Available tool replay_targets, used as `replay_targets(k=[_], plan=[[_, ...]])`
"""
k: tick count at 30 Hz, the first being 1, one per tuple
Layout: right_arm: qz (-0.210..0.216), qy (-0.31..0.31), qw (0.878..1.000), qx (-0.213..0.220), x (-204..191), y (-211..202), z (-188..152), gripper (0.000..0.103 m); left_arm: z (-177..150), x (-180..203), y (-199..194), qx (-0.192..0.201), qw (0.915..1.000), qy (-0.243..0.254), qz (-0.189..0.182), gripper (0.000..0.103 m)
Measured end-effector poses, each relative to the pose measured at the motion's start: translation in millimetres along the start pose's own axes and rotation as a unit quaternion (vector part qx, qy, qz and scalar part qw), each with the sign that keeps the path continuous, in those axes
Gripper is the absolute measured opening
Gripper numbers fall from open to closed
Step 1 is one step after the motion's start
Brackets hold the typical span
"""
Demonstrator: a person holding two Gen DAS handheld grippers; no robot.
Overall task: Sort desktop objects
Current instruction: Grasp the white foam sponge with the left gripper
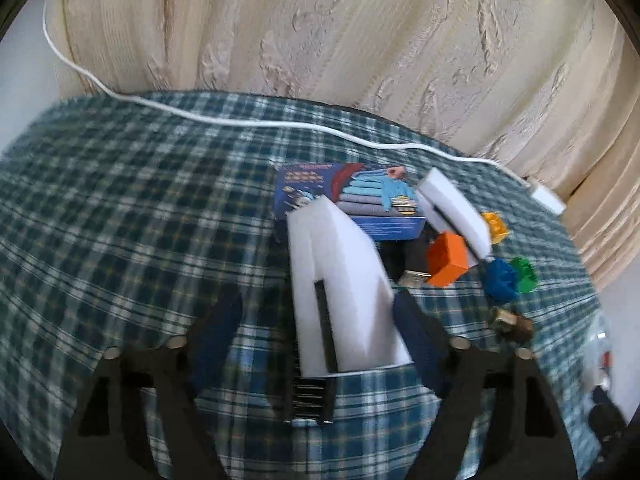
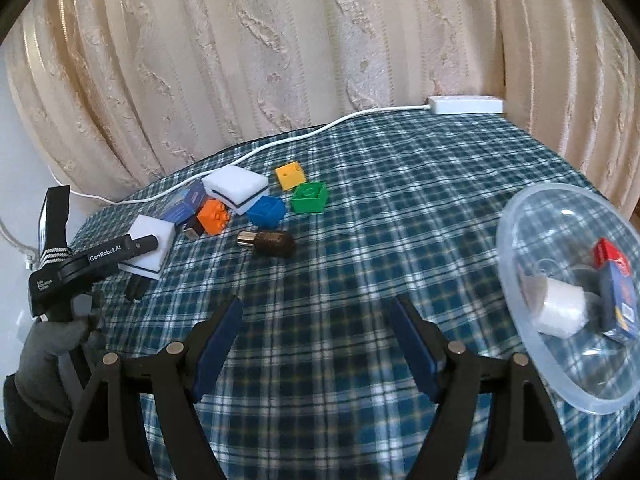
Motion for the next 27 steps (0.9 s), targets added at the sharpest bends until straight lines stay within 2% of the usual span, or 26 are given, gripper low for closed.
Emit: replay_targets(k=[2,5,11,17,22,27], plan=[[0.0,-0.008,1.0,0.0,-6,1,-1,0.08,-2,1,-1,-0.001,0.9997,-0.003,-0.023,0.055],[0.0,-0.016,1.0,-0.008,-11,8,-1,0.08,-2,8,-6,0.016,0.9998,0.008,-0.012,0.048],[0.016,-0.016,1.0,-0.017,-18,16,7,0.08,-6,17,-21,0.043,0.9987,0.024,-0.012,0.045],[0.017,-0.034,0.999,-0.032,-28,27,21,0.08,1,17,-39,0.06,0.9973,0.023,-0.036,0.045],[0.007,-0.061,0.997,-0.04,-43,39,35,0.08,2,6,-49,0.075,0.997,0.014,-0.016,0.045],[0.003,-0.082,0.995,-0.05,-53,57,49,0.08,5,-11,-46,0.07,0.9974,-0.011,-0.006,0.045]])
Point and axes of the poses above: each gripper's, at about its wrist camera, not at the fingertips, and y roughly the way its jaws point, x to its right, z to its top, the point moved 3 cm from there along y, roughly the way its jaws point, and after that the axes turned 14 degrees about -x, right-handed, at the moved point
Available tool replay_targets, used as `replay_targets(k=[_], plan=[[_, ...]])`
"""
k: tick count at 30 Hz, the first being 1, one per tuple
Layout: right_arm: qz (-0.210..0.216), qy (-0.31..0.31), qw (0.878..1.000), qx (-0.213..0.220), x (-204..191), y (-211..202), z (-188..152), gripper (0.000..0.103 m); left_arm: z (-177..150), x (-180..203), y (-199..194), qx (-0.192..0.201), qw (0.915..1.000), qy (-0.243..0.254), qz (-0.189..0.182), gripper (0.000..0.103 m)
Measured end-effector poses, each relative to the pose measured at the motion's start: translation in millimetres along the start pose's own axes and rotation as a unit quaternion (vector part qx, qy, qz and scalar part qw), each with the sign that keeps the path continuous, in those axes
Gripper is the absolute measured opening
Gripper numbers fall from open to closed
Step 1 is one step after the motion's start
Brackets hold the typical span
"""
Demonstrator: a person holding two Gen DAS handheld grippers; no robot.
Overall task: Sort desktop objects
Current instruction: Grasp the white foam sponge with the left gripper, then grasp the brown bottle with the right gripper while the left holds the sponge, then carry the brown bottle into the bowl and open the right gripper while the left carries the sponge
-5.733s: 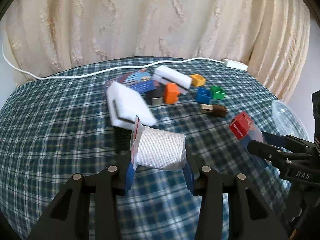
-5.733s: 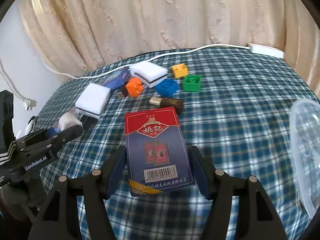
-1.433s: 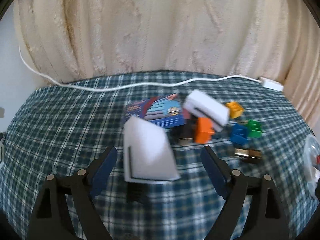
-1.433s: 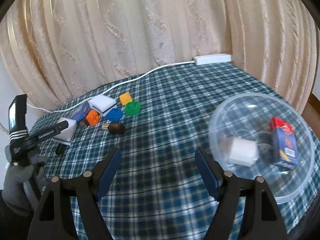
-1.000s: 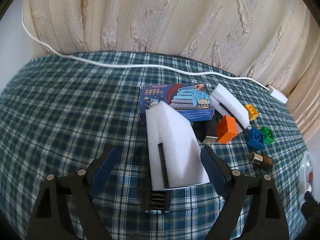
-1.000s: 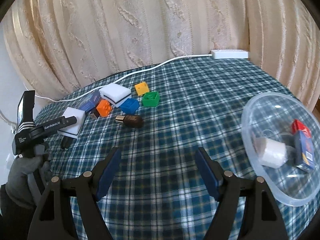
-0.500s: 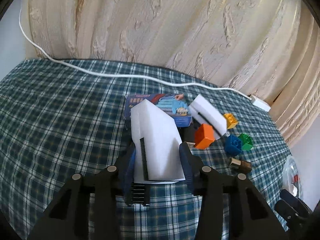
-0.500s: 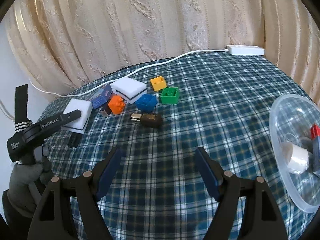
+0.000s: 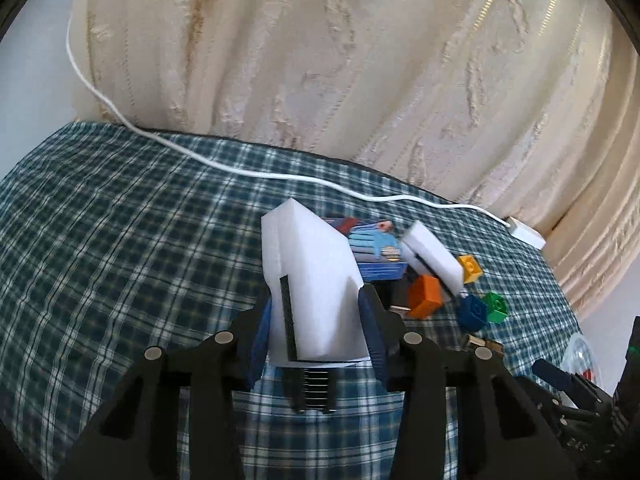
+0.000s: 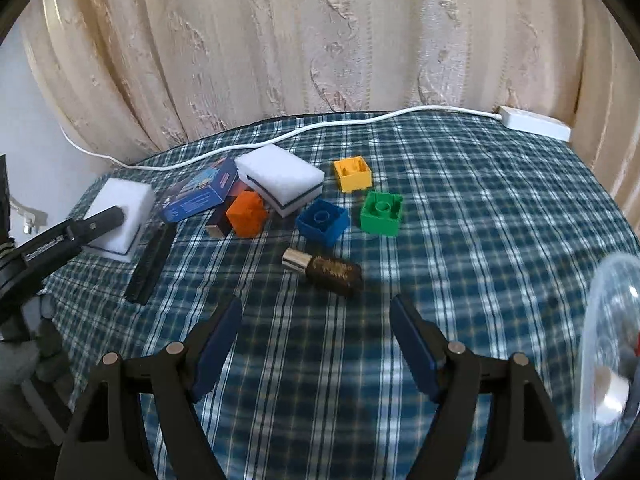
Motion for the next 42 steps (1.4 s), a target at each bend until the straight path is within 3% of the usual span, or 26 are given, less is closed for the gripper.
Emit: replay_targets(k=[14,18,20,22,31,42], plan=[[-0.025,0.009,0.999,-0.023,-10,45,33,0.08,-5,2,2,-0.007,1.0,-0.002,-0.005,0.045],[-0.052,0.012,0.998,-0.029,-14,57,35,0.08,-5,3,3,-0.009,0.9999,-0.005,-0.007,0.045],[-0.06,0.012,0.998,-0.033,-13,60,33,0.073,-5,4,4,-0.01,0.9999,-0.005,-0.008,0.045],[-0.057,0.011,0.998,-0.031,-12,59,33,0.065,-5,6,4,-0.011,0.9999,-0.003,-0.008,0.045],[-0.042,0.024,0.999,-0.021,1,42,8,0.065,-9,17,4,-0.011,0.9998,0.011,-0.01,0.045],[-0.027,0.065,0.997,0.022,25,-11,-20,0.065,-21,50,6,-0.017,0.9982,0.054,-0.019,0.045]])
Point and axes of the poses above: each gripper's, at about its wrist camera, not at the fingertips, and y roughly the way its jaws point, x to its right, z to its top, the point moved 3 cm from there along y, roughly the way its jaws point, and after that the axes turned 14 degrees about -x, right-handed, at the moved point
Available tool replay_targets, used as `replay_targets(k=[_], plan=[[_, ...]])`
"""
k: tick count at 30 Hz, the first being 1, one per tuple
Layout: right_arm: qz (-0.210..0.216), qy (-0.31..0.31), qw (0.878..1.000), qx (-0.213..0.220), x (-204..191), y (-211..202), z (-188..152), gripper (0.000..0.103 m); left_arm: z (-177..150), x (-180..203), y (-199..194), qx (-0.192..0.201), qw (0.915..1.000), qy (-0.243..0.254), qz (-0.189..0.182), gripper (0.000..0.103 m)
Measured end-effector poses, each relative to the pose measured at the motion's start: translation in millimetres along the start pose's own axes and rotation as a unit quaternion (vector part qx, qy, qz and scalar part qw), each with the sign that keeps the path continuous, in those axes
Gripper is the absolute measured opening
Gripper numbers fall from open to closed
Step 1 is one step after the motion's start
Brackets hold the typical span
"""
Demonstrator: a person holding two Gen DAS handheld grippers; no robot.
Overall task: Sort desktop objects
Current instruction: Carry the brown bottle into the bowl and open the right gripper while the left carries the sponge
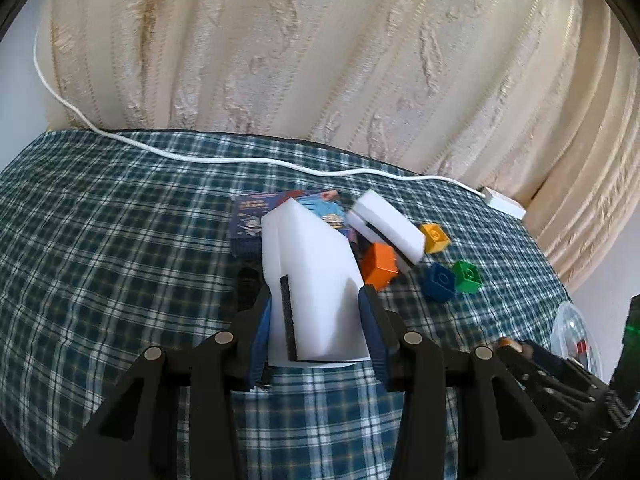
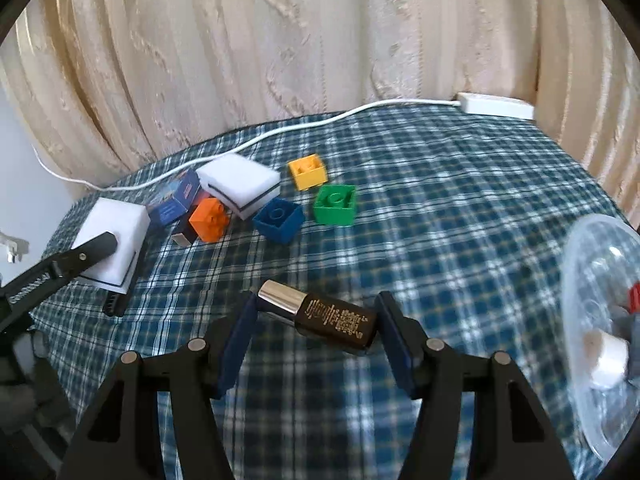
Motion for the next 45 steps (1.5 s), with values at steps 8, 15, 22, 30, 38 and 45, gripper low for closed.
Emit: replay_targets(k=[8,15,22,30,38,45], plan=[[-0.008,0.033,0.999,0.031,33,-37,-15,0.065,-8,21,4,-0.005,0.9995,0.031,-0.003,0.045],[-0.038,0.073,0.995,0.06,76,-70,-32,0.065,-15,39,7,-0.012,0.9976,0.067,-0.015,0.045],[-0.07,0.124,0.987,0.08,125,-95,-52,0.065,-20,49,10,-0.02,0.9964,0.076,-0.031,0.045],[-0.098,0.175,0.977,0.076,173,-101,-73,0.065,-26,62,13,-0.03,0.9936,0.101,-0.043,0.045],[-0.1,0.171,0.979,0.052,193,-89,-83,0.065,-33,75,9,-0.034,0.9918,0.112,-0.052,0.045],[-0.087,0.166,0.982,0.035,207,-73,-86,0.065,-42,105,1,-0.036,0.9879,0.132,-0.073,0.045]])
Point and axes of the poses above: each gripper's, at about its wrist camera, not at the fingertips, and y roughly the way its jaws point, x to its right, z to its top, the point moved 3 cm from there along y, roughly the way its jaws point, and after that the axes turned 14 degrees about -x, right-handed, at the moved point
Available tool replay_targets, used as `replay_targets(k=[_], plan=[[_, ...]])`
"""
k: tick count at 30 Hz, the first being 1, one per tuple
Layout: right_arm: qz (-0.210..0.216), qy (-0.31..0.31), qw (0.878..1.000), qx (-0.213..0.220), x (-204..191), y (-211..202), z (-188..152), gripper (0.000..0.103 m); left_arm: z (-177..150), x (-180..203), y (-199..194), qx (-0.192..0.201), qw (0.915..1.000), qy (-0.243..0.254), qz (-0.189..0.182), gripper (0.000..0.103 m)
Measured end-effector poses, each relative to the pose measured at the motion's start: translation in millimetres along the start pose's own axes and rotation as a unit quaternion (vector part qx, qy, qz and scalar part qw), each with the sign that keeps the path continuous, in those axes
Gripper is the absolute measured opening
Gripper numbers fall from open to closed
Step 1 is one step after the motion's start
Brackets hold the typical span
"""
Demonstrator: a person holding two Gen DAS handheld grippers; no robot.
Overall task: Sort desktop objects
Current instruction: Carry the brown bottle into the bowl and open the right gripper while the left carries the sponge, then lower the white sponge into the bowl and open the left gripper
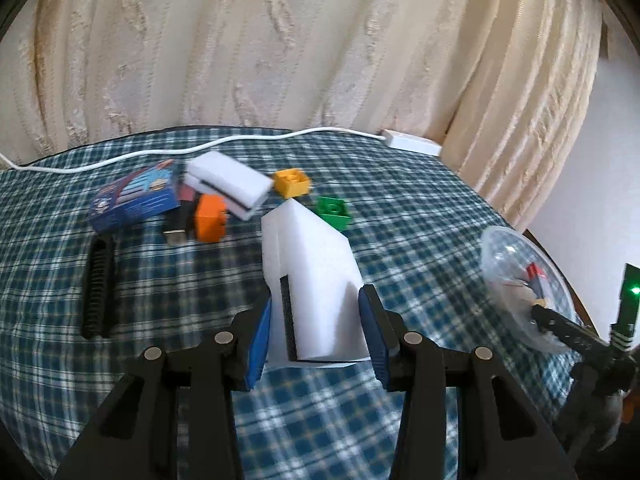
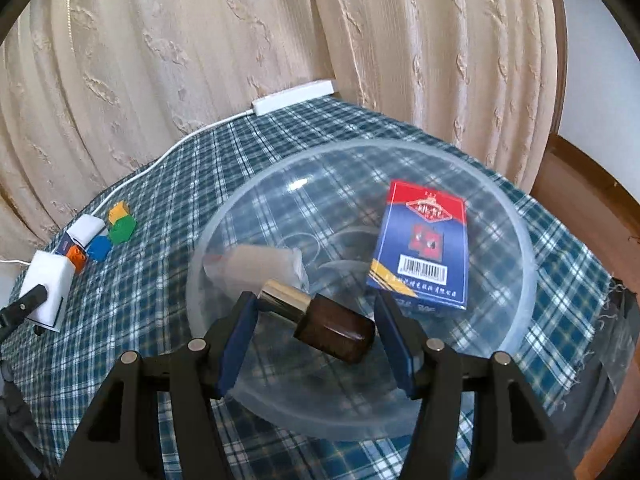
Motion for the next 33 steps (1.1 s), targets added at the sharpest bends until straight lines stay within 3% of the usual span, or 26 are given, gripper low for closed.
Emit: replay_targets(k=[20,33], plan=[[0.026,-0.087,0.995,-0.045,2,-16,-28,0.065,10,126,15,-0.024,0.994,0.077,-0.074,0.045],[0.058,-0.086,0.995,-0.009,16,-49,-39,0.064,15,218,42,-0.047,0.979,0.147,-0.133,0.046]])
Point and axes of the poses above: each gripper's, at about its wrist camera, not at the fingertips, and y roughly the way its jaws point, x to its right, z to its top, the point moved 3 cm from there along y, roughly the way its jaws point, and after that the axes turned 14 degrees about -x, right-handed, at the moved point
